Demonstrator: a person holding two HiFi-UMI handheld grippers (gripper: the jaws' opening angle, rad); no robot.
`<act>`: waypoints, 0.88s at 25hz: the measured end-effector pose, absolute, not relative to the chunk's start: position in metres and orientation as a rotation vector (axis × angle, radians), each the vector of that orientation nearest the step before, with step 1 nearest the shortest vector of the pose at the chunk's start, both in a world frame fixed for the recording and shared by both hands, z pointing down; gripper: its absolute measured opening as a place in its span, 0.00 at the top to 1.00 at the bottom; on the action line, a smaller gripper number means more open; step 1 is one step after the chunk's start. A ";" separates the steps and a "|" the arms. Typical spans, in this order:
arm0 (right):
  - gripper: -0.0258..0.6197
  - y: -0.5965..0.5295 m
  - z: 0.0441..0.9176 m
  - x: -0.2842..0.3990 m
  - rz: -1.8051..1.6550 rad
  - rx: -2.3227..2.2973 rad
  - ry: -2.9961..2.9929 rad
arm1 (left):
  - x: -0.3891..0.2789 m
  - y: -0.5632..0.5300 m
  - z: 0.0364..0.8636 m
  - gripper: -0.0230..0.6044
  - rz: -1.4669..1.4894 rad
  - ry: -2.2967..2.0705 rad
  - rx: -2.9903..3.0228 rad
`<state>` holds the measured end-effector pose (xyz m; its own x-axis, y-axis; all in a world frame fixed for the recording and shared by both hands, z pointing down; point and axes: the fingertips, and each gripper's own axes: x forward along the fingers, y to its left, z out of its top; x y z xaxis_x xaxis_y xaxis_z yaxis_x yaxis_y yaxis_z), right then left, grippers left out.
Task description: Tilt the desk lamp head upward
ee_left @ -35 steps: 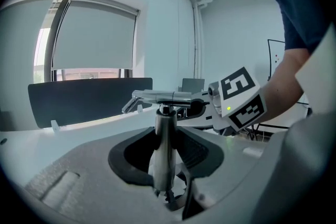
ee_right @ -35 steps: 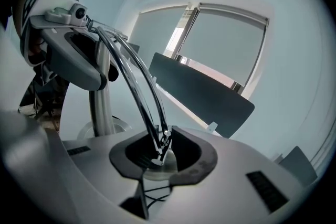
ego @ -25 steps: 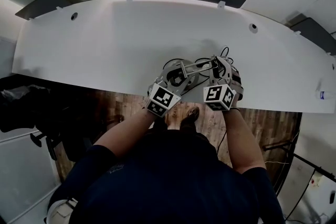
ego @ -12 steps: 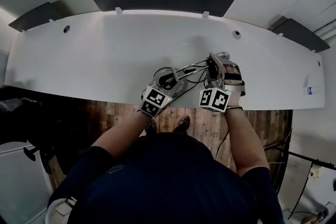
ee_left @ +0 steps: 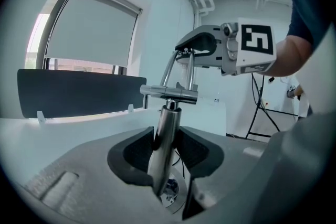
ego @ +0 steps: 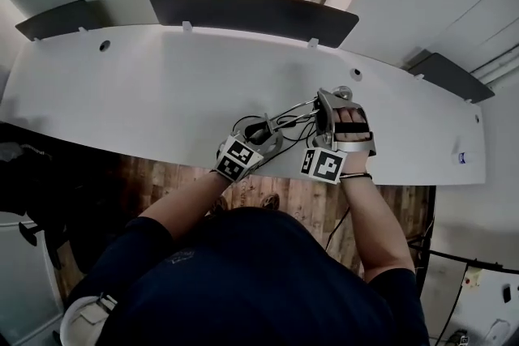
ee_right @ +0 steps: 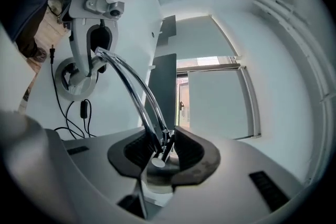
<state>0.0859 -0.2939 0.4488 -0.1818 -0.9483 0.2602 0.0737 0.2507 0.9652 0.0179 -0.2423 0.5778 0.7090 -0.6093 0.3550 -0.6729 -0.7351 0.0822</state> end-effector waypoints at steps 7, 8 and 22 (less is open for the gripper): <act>0.79 -0.288 0.437 0.071 -1.260 0.754 -1.325 | 0.017 -0.243 0.580 0.75 0.420 -1.036 2.708; 0.79 -0.286 0.435 0.069 -1.268 0.753 -1.318 | 0.017 -0.242 0.580 0.75 0.416 -1.038 2.708; 0.75 -0.277 0.423 0.060 -1.289 0.772 -1.268 | 0.024 -0.241 0.580 0.75 0.468 -1.008 2.734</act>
